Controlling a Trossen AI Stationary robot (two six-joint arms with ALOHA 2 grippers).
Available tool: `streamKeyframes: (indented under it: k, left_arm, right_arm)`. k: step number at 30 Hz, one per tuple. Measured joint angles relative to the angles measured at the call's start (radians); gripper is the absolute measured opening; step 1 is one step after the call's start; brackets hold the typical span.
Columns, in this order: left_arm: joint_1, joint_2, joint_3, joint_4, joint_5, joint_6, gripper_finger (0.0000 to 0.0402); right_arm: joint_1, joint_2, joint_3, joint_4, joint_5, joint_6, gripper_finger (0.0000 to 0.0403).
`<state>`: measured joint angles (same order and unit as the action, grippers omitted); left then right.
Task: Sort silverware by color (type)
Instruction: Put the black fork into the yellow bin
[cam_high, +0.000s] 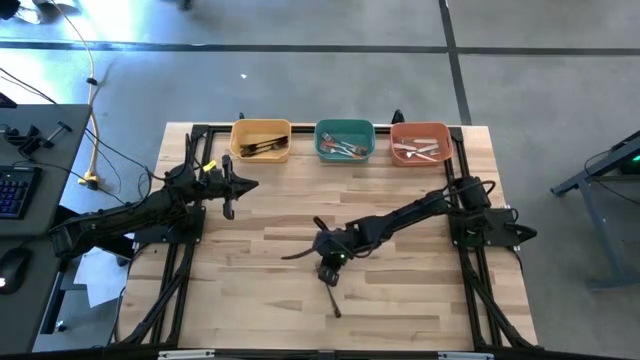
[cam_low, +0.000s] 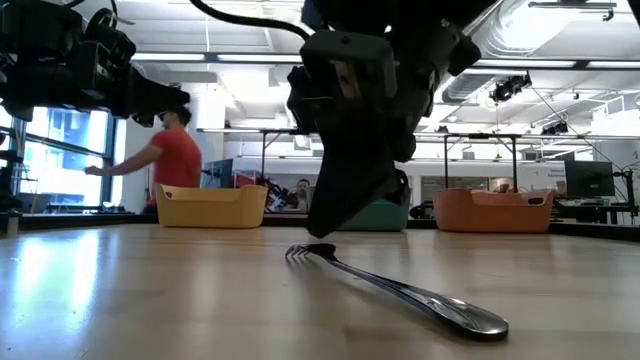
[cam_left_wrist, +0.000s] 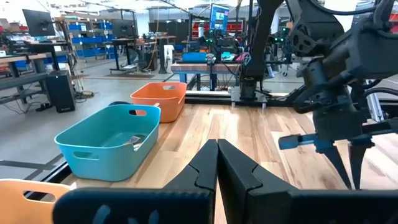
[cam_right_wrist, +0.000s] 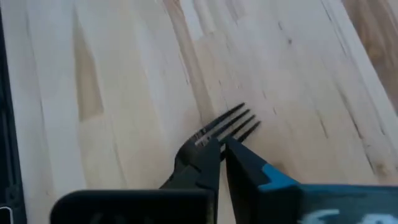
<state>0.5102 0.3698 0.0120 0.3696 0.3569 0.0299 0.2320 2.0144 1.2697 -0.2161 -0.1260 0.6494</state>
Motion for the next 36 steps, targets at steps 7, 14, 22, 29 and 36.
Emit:
streamKeyframes:
  k: [7, 14, 22, 29, 36]
  left_arm:
    - [0.000, 0.000, 0.000, 0.000, 0.000, 0.000, 0.0000]
    - [0.000, 0.000, 0.000, 0.000, 0.000, 0.006, 0.0000]
    - [0.000, 0.000, 0.000, -0.001, -0.001, 0.007, 0.0000]
    - [0.000, 0.000, 0.000, -0.005, -0.001, 0.008, 0.0000]
    - [0.000, 0.000, 0.000, -0.009, -0.001, 0.008, 0.0000]
  right_arm:
    - [0.004, -0.003, 0.017, 0.023, -0.092, -0.111, 0.0002]
    - [0.041, -0.004, -0.027, 0.069, -0.119, -0.207, 0.0000]
    - [0.017, -0.004, -0.043, 0.074, -0.065, -0.206, 0.0000]
    - [-0.031, -0.005, -0.006, -0.071, 0.013, -0.210, 0.0000]
    - [-0.070, -0.076, 0.079, -0.299, 0.137, -0.209, 0.0002]
